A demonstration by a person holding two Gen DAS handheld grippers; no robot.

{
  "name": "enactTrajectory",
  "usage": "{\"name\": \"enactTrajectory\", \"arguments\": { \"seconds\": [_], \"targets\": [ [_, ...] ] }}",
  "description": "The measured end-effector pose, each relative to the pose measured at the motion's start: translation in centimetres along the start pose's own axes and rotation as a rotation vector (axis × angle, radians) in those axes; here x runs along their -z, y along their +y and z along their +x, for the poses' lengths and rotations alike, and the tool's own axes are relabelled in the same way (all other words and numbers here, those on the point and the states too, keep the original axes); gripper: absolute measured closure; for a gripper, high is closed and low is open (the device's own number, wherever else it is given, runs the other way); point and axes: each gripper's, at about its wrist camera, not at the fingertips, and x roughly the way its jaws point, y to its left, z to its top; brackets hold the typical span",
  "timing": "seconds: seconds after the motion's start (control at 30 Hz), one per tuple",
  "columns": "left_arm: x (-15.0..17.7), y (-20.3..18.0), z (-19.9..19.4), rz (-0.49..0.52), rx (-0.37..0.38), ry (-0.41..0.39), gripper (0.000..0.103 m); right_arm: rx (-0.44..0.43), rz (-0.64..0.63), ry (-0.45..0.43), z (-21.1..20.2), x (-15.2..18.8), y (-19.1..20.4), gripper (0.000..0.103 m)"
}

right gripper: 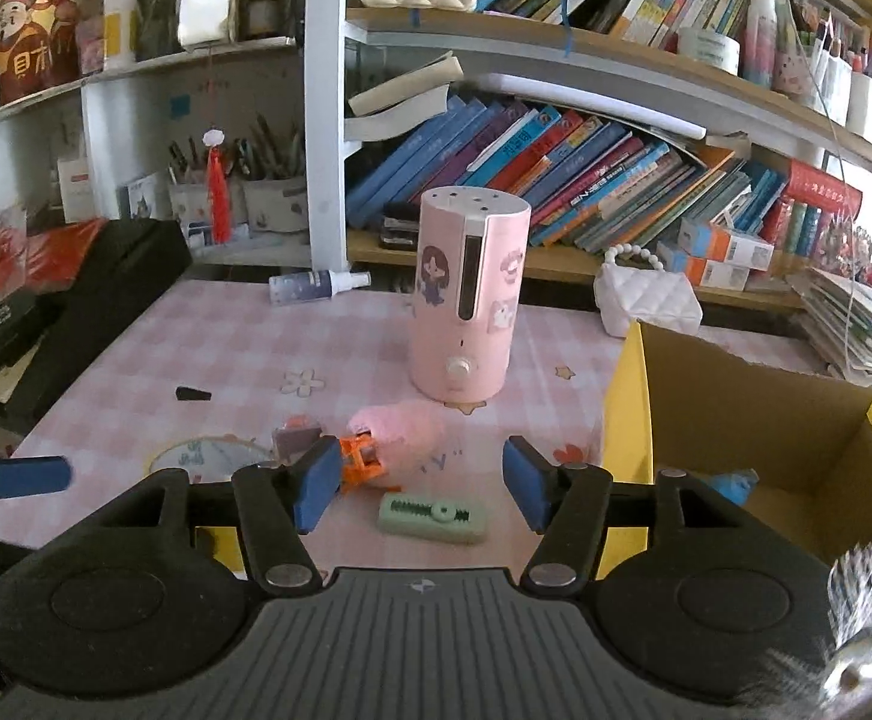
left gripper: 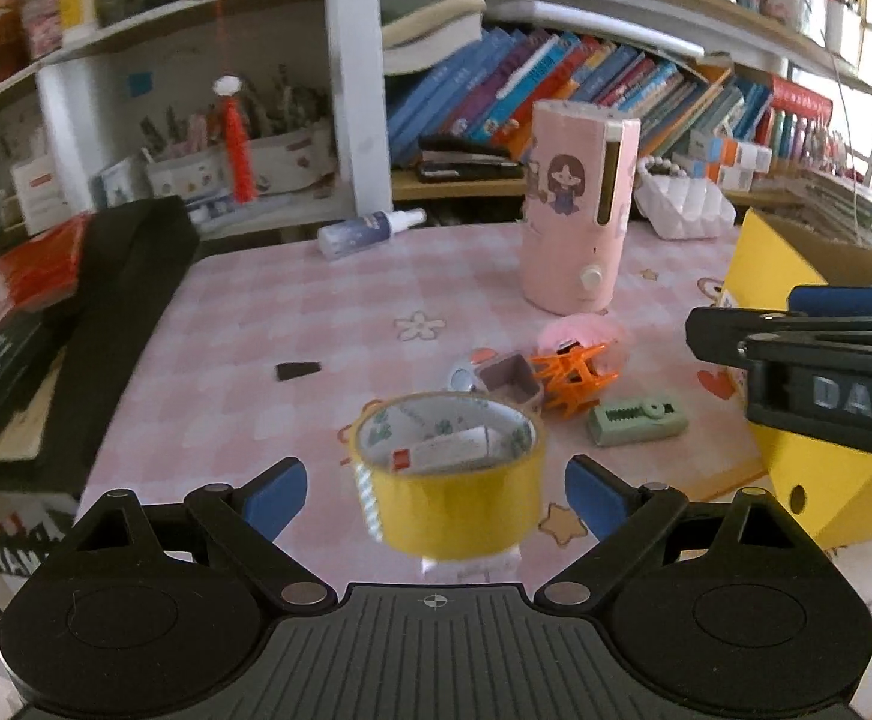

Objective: Organize objects
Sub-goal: 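Grasp the gold tape roll with the left gripper and lift it, then grasp the mint-green toy with the right gripper while the left gripper holds the tape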

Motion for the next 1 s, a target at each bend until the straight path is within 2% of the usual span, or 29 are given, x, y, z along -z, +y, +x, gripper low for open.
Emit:
{"name": "enactTrajectory", "arguments": {
  "seconds": [0.17,0.27,0.43,0.63,0.7,0.87,1.0],
  "targets": [
    [-0.5,-0.8,2.6,0.031,0.011,0.031,0.008,-0.004,0.008,0.020,0.9,-0.1,-0.5,0.041],
    [-0.7,-0.9,3.7,0.043,-0.010,0.045,0.011,-0.011,0.004,0.029,1.4,0.0,-0.6,0.040],
    [-0.9,-0.3,3.5,0.018,0.007,0.039,0.013,-0.021,-0.009,0.035,2.1,0.2,-0.4,0.037],
    [-0.1,1.9,-0.8,-0.075,0.003,-0.048,0.013,-0.022,-0.001,0.042,2.9,0.4,-0.2,0.035],
    [0.7,3.1,-2.0,-0.131,-0.001,-0.054,0.013,-0.023,-0.001,0.043,3.3,0.5,0.0,0.032],
    [2.4,5.7,-4.0,-0.274,-0.031,-0.057,0.013,-0.014,-0.014,0.080,4.5,1.2,0.5,0.032],
    [2.9,6.3,-4.3,-0.308,-0.057,-0.046,0.013,-0.001,-0.030,0.127,6.3,2.0,1.2,0.023]
  ]
}}
